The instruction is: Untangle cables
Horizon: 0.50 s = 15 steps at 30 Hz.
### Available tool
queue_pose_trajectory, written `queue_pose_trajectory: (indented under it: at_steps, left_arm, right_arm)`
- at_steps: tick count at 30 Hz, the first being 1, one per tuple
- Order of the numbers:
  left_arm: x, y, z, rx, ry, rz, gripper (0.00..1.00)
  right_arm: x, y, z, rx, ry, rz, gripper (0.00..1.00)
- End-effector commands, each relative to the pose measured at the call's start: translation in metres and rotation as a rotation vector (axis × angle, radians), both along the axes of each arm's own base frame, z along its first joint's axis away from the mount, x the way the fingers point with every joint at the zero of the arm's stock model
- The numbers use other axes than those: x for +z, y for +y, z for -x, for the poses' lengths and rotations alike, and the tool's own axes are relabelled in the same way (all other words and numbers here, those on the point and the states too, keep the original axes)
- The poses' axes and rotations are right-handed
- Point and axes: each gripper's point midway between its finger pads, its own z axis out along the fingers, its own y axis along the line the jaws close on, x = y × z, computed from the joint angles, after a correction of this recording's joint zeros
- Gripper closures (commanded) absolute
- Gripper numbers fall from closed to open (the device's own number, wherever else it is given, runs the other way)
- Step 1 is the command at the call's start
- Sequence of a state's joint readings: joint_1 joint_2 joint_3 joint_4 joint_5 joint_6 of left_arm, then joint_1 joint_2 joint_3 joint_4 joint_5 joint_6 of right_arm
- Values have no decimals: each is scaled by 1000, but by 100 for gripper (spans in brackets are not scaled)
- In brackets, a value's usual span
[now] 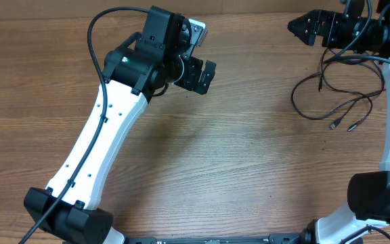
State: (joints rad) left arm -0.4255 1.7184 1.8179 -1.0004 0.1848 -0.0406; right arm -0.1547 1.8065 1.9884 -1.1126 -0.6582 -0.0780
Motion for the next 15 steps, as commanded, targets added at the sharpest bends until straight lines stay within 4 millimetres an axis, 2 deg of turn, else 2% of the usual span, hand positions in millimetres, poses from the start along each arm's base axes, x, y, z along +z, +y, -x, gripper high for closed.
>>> queue_pose_trajectory:
  at_steps: [1, 3, 7, 15]
  left_arm:
    - [5, 2, 3, -16, -23, -15, 0]
    - [5, 6, 2, -4, -27, -30, 0]
    - [-5, 16, 12, 14, 23, -83, 0]
    - [12, 19, 27, 7, -36, -54, 0]
  right_arm:
    - [1, 3, 1, 9, -3, -6, 0]
    - [1, 3, 1, 9, -3, -6, 0]
    - [1, 3, 1, 9, -3, -6, 0]
    - [1, 3, 1, 9, -3, -6, 0]
